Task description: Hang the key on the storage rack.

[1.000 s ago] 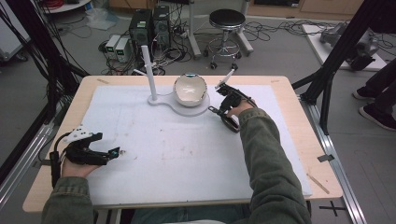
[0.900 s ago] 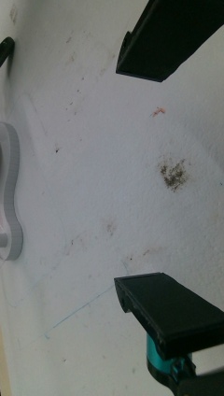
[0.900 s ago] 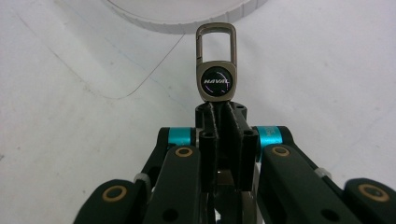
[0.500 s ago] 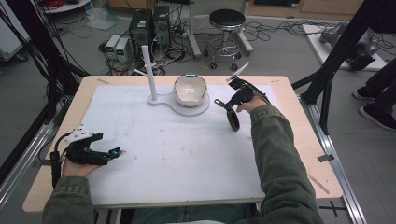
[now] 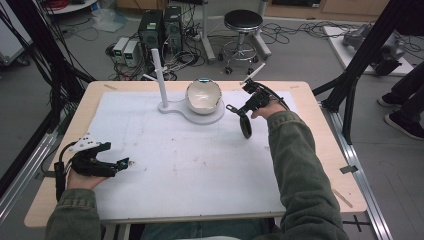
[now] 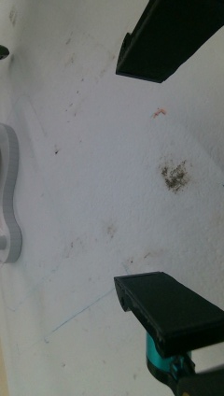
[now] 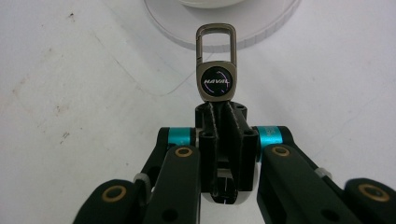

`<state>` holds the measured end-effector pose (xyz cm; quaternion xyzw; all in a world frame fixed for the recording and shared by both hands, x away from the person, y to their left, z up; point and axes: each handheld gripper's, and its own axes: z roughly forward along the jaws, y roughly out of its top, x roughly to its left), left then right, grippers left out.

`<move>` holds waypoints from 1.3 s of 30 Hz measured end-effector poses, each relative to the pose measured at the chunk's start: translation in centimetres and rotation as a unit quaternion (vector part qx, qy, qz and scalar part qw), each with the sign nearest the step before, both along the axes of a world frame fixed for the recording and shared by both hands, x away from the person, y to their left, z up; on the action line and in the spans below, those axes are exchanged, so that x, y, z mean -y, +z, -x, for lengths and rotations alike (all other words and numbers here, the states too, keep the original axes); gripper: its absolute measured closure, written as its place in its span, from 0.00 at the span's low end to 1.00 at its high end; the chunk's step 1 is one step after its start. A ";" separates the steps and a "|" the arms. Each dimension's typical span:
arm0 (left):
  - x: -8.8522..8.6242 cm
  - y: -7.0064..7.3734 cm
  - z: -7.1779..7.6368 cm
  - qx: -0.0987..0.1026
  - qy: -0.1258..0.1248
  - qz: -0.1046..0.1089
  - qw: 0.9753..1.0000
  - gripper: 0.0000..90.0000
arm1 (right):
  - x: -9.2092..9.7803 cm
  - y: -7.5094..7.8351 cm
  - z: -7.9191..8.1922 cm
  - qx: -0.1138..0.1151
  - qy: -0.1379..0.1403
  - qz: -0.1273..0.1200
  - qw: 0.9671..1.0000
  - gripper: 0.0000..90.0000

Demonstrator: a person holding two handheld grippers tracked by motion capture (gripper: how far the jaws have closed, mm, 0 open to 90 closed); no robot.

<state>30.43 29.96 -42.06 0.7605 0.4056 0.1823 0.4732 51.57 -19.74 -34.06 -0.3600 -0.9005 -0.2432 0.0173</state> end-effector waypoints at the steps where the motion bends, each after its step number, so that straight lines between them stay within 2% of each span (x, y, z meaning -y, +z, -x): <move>1: 0.0 0.0 0.0 0.000 0.000 0.000 1.000 0.03 | -0.2 0.2 0.0 0.000 0.002 0.000 1.000 0.93; 5: 0.0 0.0 0.0 0.001 0.001 0.000 1.000 0.03 | -0.8 0.9 -0.1 0.008 0.012 0.003 1.000 0.93; 8: -0.1 0.0 0.0 0.001 0.000 0.001 1.000 0.03 | -1.2 1.5 0.0 0.006 0.016 -0.003 1.000 0.93; 17: -0.1 0.0 0.0 0.001 0.000 0.001 1.000 0.03 | -2.4 2.5 0.1 0.011 0.028 0.001 1.000 0.93; 19: -0.1 0.0 0.0 0.001 0.000 0.001 1.000 0.03 | -2.8 2.9 0.1 0.012 0.037 -0.010 0.999 0.93; 26: -0.1 0.0 0.0 0.002 0.001 0.004 1.000 0.03 | -3.4 3.0 0.1 0.012 0.040 -0.006 0.999 0.93; 31: -0.1 0.0 0.0 0.001 0.001 0.005 1.000 0.03 | -4.1 3.8 0.0 0.018 0.043 -0.010 0.999 0.93; 33: -0.1 0.0 0.0 0.001 0.002 0.005 1.000 0.03 | -4.6 4.3 -0.1 0.023 0.047 -0.006 0.999 0.93; 37: -0.1 0.0 0.0 0.002 0.001 0.005 1.000 0.03 | -5.8 5.4 -0.1 0.031 0.058 -0.014 0.998 0.93; 39: -0.1 0.0 0.0 0.001 0.001 0.005 1.000 0.03 | -6.9 5.8 0.0 0.032 0.066 -0.013 0.997 0.93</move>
